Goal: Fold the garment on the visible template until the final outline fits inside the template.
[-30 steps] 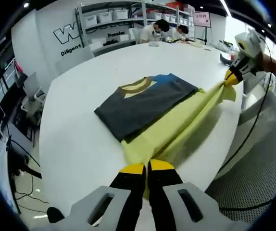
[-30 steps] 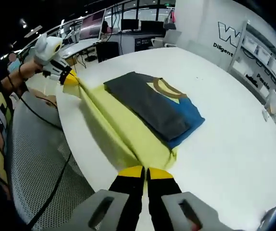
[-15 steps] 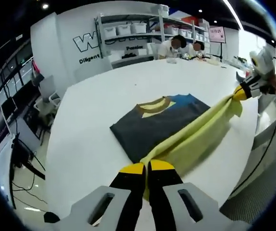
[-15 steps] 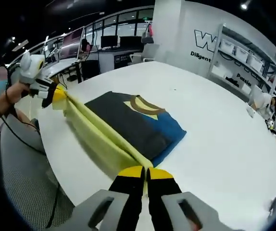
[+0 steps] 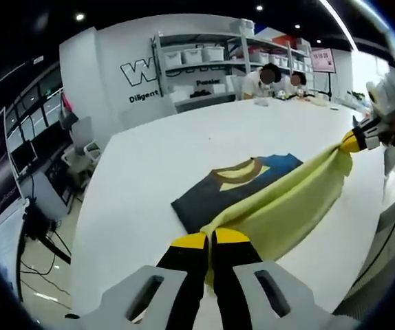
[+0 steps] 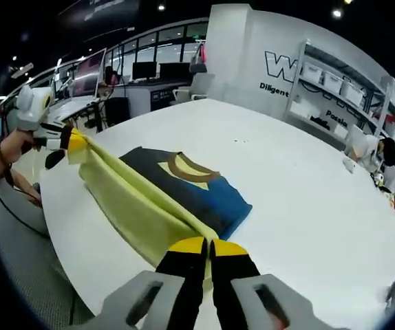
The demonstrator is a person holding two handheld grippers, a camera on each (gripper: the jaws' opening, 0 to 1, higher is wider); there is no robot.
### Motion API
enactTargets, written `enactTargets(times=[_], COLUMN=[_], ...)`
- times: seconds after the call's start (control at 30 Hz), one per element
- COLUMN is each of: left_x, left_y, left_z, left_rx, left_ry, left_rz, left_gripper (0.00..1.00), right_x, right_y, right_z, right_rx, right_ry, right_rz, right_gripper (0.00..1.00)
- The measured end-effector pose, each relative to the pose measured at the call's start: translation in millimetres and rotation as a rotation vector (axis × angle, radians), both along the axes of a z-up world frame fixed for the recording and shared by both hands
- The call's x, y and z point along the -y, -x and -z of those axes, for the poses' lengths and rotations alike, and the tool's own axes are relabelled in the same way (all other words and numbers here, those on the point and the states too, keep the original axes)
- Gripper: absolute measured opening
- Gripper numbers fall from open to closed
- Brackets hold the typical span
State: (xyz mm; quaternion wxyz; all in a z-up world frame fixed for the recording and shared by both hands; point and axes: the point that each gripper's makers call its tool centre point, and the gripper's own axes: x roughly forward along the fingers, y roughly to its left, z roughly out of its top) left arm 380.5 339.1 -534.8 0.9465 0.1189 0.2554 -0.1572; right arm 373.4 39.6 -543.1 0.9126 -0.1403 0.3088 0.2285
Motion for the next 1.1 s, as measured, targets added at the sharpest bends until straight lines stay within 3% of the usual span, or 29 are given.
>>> enactTargets(times=[0.3,0.67,0.93,1.1], left_x=[2,5,5,6], left_y=[-25.6,-55.5,-80.5,-90.9], left_z=[-9.5,-10.5,17.5,36.0], left_rx=[0.078,0.084,0.023,-0.023], left_ry=[0.012,0.003,-0.062,-0.079], left_rz=[0.01,0.018,0.058,0.077], left_gripper=[0.06,0.06,0.06,0.07], right_x=[2,1,-2,-1], right_y=[-21,-55,-77,-89], right_z=[-3.3,-9.0,8.8,29.6], right_rx=[0.039,0.094,0.064,0.033], right_ry=[-0.011,-0.01,-0.011,0.003], right_rz=[0.053,0.076,0.065,0.067], right_gripper=[0.0,0.0,0.0,0.0])
